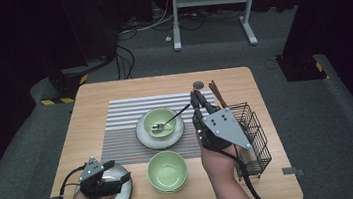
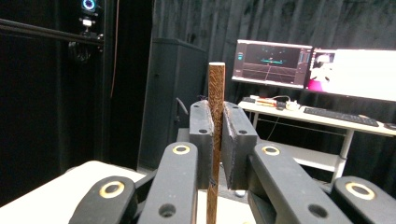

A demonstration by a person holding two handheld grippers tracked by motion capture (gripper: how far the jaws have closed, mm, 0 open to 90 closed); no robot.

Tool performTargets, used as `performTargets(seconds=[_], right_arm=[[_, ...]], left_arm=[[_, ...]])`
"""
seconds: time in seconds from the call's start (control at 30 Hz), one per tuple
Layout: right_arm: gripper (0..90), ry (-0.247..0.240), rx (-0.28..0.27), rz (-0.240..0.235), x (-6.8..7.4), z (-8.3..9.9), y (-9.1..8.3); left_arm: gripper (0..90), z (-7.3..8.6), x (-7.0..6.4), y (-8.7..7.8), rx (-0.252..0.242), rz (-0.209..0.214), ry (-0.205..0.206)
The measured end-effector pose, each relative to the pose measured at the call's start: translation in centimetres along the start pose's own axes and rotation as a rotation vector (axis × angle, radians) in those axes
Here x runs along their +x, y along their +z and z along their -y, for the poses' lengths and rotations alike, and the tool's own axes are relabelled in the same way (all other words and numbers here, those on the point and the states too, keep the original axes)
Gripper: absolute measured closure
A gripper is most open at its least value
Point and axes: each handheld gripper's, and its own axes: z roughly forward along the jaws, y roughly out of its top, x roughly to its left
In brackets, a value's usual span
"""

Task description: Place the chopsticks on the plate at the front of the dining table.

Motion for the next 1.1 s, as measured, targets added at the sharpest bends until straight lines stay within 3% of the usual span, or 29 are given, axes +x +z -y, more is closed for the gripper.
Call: performTargets(seconds=[0.3, 0.43, 0.93, 1.1], right_arm=[[83.4, 0.003, 0.005, -0.028, 1.2, 0.3, 0.6], [83.4, 0.01, 0.004, -0.042, 1.7, 0.3, 0.8], [83.4, 0.021, 0.002, -0.094, 3.8, 0.4, 1.4], [83.4, 0.023, 0.002, -0.114, 4.7, 0.6, 1.7]], left_arm=[[24.5, 0.1, 0.1, -0.2, -0.017, 0.029, -0.017], [24.7, 0.2, 0.0, -0.2, -0.025, 0.041, -0.001], [23.8, 0.1, 0.0, -0.2, -0.017, 0.023, 0.014], [23.5, 0.1, 0.0, -0.3, -0.026, 0.018, -0.001]])
